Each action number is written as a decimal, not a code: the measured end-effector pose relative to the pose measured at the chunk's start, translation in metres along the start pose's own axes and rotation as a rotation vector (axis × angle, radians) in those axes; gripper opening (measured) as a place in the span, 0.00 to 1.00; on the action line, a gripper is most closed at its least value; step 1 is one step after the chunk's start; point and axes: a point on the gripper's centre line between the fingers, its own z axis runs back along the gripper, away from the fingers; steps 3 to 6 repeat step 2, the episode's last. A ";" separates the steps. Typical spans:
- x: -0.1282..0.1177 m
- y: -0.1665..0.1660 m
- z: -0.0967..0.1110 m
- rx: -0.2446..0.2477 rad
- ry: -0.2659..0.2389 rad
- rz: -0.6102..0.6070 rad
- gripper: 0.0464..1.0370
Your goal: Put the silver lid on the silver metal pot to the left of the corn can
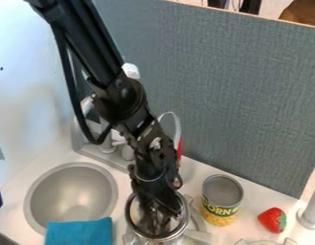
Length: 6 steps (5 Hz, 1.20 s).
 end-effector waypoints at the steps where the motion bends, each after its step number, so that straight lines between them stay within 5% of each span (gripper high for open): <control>1: 0.003 -0.001 0.010 -0.013 -0.016 0.006 0.97; 2: 0.011 -0.005 0.038 -0.039 -0.077 -0.007 0.97; 6: 0.011 -0.005 0.038 -0.039 -0.077 -0.007 0.97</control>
